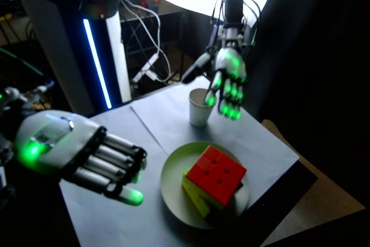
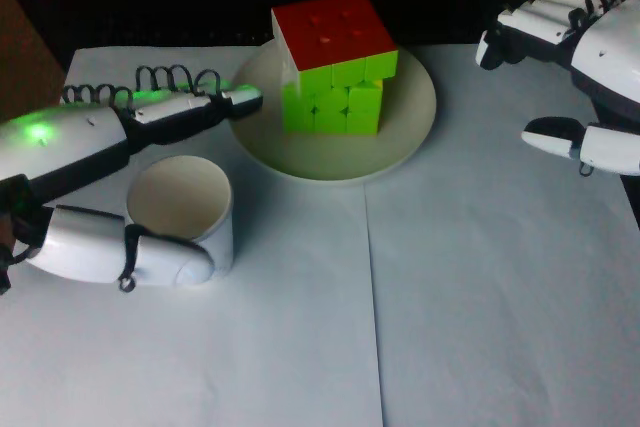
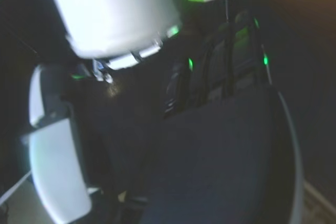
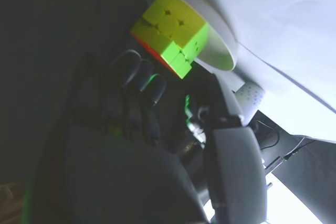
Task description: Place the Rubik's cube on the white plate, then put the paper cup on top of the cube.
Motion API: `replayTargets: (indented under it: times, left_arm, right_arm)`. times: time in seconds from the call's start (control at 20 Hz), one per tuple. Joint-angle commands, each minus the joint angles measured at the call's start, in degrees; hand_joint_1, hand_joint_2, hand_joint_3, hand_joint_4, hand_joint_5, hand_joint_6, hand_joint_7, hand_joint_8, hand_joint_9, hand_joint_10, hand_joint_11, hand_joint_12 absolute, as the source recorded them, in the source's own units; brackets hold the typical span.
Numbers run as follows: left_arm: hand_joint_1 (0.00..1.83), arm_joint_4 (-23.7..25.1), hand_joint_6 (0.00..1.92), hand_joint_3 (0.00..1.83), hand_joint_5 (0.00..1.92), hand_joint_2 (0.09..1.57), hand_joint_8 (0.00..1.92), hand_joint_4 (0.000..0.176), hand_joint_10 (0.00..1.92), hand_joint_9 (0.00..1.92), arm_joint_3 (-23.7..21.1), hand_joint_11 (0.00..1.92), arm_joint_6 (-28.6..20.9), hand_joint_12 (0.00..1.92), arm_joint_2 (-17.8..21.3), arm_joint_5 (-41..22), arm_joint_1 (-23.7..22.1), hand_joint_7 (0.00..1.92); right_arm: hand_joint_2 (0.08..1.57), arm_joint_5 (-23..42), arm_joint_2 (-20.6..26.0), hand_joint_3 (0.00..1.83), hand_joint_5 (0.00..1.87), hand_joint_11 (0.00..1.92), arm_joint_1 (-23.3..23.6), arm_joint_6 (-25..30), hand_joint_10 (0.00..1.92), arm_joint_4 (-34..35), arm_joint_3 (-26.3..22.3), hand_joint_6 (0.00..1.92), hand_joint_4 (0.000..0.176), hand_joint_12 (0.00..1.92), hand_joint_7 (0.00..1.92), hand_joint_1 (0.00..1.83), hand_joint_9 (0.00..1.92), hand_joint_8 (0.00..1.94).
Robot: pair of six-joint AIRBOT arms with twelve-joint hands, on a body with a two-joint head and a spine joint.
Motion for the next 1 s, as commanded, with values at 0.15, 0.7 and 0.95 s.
replayTargets:
  times: [0.15,0.7,0.95]
  left_arm:
    - [0.74,-0.7,0.00,0.00,0.00,1.04,0.00,0.175,0.00,0.01,0.8,0.00,-0.4,0.60,-1.3,-4.1,-0.5,0.00]
    - [1.07,-1.0,0.01,0.00,0.20,1.13,0.01,0.100,0.74,0.00,0.9,0.00,0.0,1.34,-1.7,-4.3,-0.5,0.28]
    - [1.05,-1.8,0.01,0.00,0.19,1.14,0.01,0.071,0.63,0.01,0.6,0.00,0.5,1.31,-1.5,-6.6,-0.5,0.29]
  right_arm:
    - [1.24,6.6,-0.3,0.00,0.07,0.07,-0.2,-0.1,1.56,0.2,0.2,1.25,0.000,1.92,0.19,0.97,0.18,1.24]
    - [1.25,6.6,-0.4,0.00,0.09,0.01,-0.4,-0.1,1.56,0.2,0.2,1.22,0.000,1.92,0.23,0.95,0.18,1.21]
    - [1.27,6.6,-0.5,0.00,0.08,0.02,-0.5,-0.1,1.55,0.2,0.3,1.23,0.000,1.92,0.23,0.93,0.17,1.19]
